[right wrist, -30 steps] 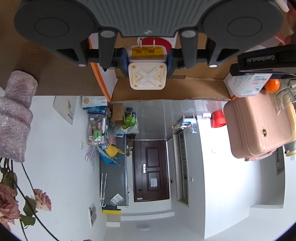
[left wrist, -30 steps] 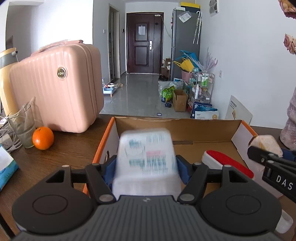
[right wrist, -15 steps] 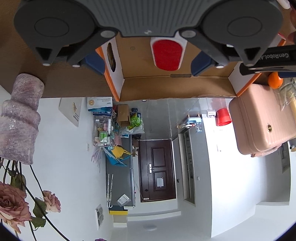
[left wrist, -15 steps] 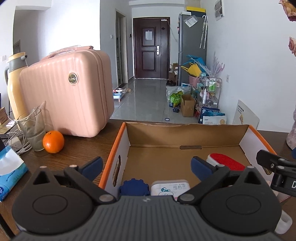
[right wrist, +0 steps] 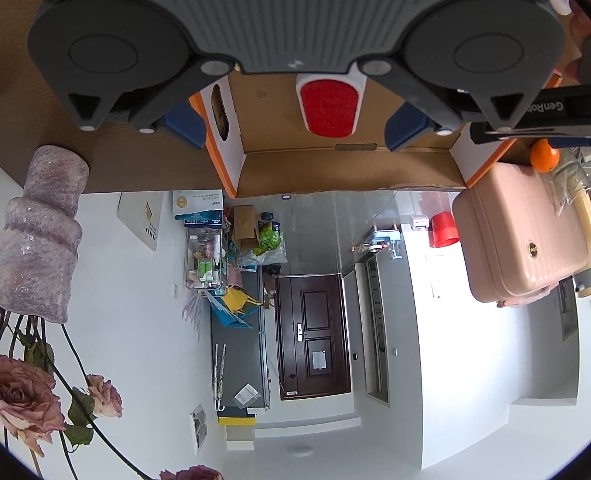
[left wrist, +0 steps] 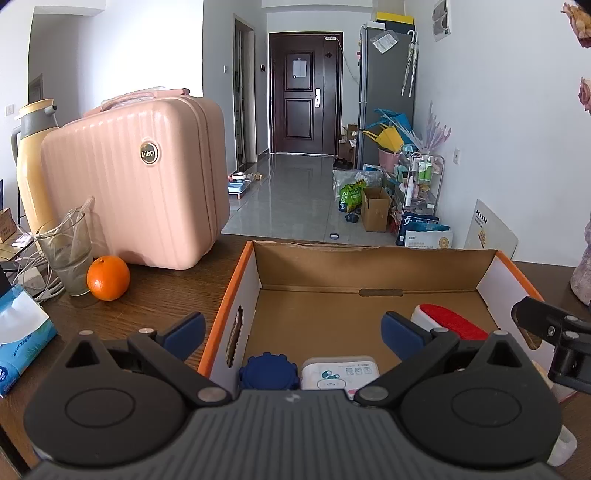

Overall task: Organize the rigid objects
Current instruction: 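Lift both tools out of the box and move back toward the table items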

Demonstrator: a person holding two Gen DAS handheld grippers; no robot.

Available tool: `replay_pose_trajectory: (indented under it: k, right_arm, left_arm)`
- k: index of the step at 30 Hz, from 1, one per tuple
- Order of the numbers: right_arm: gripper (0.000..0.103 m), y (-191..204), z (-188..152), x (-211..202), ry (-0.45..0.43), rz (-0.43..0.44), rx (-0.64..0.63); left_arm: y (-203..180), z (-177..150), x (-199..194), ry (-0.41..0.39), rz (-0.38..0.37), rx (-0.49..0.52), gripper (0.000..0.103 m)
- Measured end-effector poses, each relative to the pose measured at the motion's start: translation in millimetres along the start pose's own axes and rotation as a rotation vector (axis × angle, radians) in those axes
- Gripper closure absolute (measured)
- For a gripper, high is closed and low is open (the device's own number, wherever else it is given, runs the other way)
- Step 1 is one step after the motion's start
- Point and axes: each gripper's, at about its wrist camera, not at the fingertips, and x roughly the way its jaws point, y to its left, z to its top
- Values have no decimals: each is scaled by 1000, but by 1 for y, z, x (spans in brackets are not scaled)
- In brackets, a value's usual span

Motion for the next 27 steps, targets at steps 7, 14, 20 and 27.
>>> replay_pose_trajectory:
  k: [7,14,20,27]
  right_arm:
    - [0,4,-2,-15,-13,-5,-27]
    - [0,8,-8,-36,-24,-4,-48]
    - [0,12,-14,-59,-39,4,-45]
    - [0,18,-23,-83,-43,11,-51]
  left_arm:
    - [3,-6,-12,-13,0,14,0]
    - [9,-13,-29,-25,-2,21,0]
    - [16,-23,-47,-32,-3,26,0]
    - [26,-35,-70,-41,-8,27,0]
